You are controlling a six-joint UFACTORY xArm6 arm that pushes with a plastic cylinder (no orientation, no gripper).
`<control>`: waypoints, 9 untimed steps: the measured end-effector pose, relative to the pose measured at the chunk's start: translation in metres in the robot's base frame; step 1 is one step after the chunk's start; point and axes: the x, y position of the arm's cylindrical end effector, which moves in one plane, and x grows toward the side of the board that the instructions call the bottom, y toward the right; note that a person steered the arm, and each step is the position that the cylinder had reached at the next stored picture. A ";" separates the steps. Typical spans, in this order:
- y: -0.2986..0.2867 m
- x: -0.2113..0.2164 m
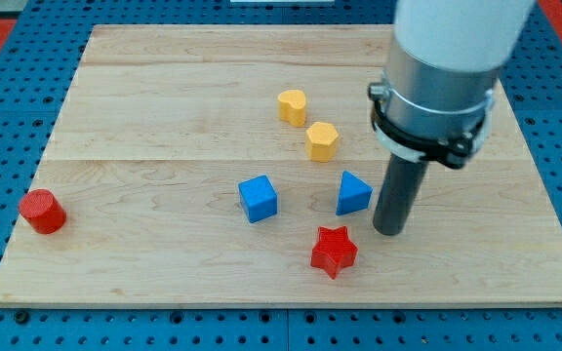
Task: Slide the red star towards the red circle
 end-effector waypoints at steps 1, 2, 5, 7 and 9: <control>-0.058 0.026; -0.174 0.026; -0.179 0.073; -0.318 0.056; -0.336 0.036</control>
